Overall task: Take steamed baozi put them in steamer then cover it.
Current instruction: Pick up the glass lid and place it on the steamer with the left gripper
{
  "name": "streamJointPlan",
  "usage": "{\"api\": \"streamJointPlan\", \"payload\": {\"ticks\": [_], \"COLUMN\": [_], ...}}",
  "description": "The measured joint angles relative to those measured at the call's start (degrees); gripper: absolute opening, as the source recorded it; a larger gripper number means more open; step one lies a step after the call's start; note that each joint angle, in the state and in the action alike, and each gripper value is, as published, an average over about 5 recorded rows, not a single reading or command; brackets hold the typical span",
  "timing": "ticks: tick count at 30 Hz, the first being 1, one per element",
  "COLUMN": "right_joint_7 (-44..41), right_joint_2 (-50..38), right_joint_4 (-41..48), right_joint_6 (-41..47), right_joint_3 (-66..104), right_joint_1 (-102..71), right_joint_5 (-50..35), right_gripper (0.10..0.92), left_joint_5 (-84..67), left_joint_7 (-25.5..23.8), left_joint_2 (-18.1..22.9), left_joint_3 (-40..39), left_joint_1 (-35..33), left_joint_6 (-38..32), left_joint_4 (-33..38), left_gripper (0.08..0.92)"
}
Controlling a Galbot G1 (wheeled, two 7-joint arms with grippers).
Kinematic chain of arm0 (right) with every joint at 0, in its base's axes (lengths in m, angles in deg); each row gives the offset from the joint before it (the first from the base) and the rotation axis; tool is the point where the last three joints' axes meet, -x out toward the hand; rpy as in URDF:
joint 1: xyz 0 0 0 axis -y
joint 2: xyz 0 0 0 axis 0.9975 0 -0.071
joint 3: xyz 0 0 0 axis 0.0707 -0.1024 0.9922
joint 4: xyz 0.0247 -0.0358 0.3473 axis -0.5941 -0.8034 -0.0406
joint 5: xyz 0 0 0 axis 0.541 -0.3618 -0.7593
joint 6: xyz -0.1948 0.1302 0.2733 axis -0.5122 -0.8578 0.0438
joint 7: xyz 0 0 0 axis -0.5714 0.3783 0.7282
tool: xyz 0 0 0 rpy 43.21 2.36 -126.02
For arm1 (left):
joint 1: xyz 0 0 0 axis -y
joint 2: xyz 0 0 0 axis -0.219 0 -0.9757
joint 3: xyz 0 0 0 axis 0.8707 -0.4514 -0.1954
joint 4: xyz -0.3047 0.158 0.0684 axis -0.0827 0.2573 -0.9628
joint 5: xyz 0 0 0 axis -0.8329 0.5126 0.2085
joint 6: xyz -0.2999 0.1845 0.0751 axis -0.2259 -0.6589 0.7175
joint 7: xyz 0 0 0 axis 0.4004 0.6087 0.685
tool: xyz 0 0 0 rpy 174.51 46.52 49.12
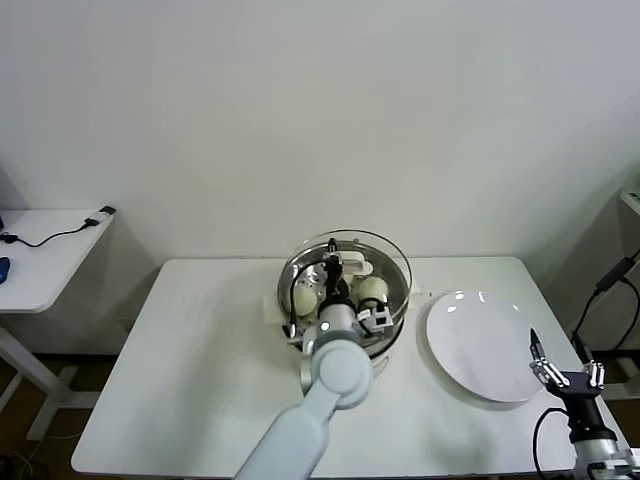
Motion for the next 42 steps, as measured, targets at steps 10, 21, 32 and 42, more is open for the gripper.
{"api": "streamJointPlan", "payload": {"ticks": [10,21,32,42], "right_joint_7": [-0.03,-0.04,-0.08,-0.13], "right_joint_2": [0.03,0.13,0.27,0.33], "right_joint_4": [0.22,0.39,0.41,0.42], "right_joint_6": [-0.07,-0.18,-0.28,-0.37], "right_joint_3": [-0.05,-0.18,-0.26,-0.29], "right_joint_1": [0.22,0.33,0.35,0.32], "right_joint_5": [0.25,0.5,0.75,0.87], "right_gripper": [0.823,0.823,0.823,0.823], "left_joint_5": [0.14,0.02,0.39,0.28], "left_joint_7": [1.03,1.56,2.24,3.07], "left_joint_2": [0.01,0.01,0.01,0.02], "left_joint_3": [-0.27,-0.42,0.22,0.55], "left_joint_1": [-0.08,-0.25,-1.02,-1.31], "left_joint_6": [0.01,0.0,0.0,-0.04], "left_joint_4": [-1.97,-3.14,-3.8,-4.17], "left_gripper": [0.167,0.167,0.167,0.167]}}
